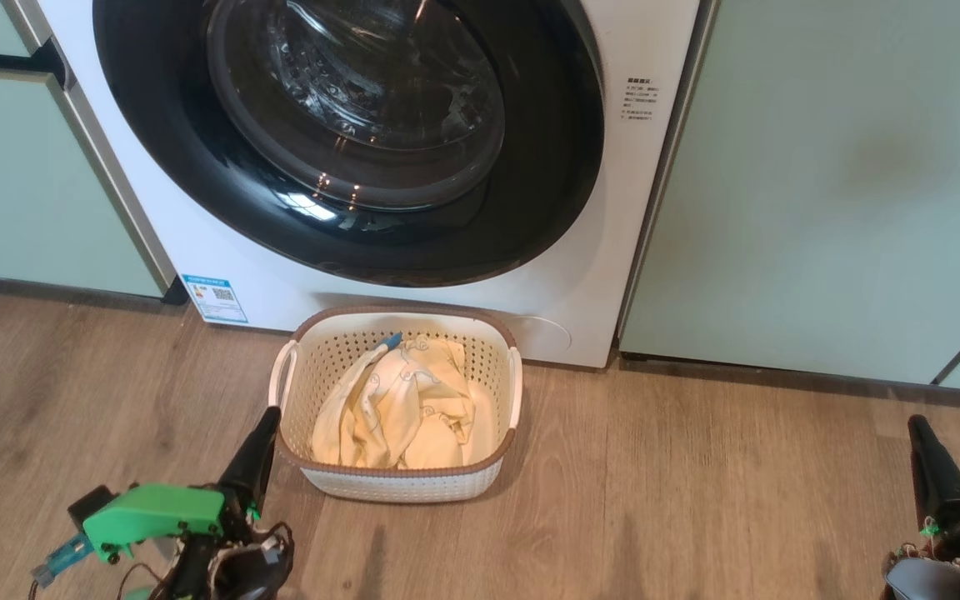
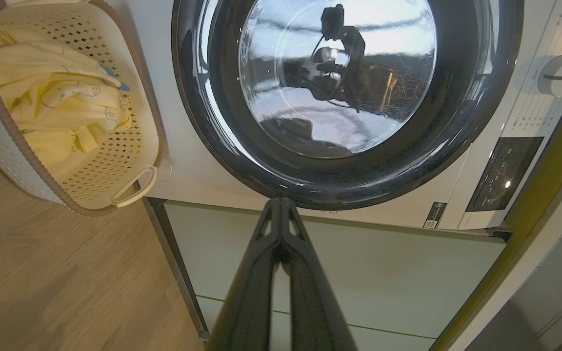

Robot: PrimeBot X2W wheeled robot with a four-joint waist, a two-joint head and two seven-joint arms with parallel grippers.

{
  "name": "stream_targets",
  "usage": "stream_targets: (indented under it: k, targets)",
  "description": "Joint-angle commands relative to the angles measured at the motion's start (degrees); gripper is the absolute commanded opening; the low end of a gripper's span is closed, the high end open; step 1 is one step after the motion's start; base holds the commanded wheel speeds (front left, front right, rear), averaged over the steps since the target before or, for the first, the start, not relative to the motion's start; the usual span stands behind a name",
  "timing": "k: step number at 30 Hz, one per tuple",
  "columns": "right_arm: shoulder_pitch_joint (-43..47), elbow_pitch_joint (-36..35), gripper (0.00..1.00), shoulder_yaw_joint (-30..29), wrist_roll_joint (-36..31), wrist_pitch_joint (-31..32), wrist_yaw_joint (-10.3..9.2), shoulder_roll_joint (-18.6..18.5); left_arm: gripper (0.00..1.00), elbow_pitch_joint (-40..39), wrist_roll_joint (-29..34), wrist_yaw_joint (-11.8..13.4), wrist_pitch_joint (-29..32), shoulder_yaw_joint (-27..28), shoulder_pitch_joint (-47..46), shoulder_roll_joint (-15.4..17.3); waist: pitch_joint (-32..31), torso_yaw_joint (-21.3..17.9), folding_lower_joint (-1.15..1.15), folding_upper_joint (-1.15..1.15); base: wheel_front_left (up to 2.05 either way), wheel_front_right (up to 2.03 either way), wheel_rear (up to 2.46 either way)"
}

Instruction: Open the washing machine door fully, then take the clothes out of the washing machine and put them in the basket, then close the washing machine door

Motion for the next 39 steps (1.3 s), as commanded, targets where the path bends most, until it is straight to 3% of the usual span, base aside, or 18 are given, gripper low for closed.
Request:
stream_targets:
  k: [1,39]
  targets:
    - [-3.2,-2.18,0.0,0.88,0.41,0.32,-0.15,-0.59,0.0,-2.02,-0.31,-0.09,0.36,1.74,-3.25,0.36,0.0,0.0,0.0,0.0,0.0,0.0,0.0]
    - [-3.2,-2.18,0.0,0.88,0.41,0.32,-0.15,-0.59,0.0,-2.02,-0.31,-0.09,0.36,1.74,-3.24,0.36,0.0,0.0,0.0,0.0,0.0,0.0,0.0]
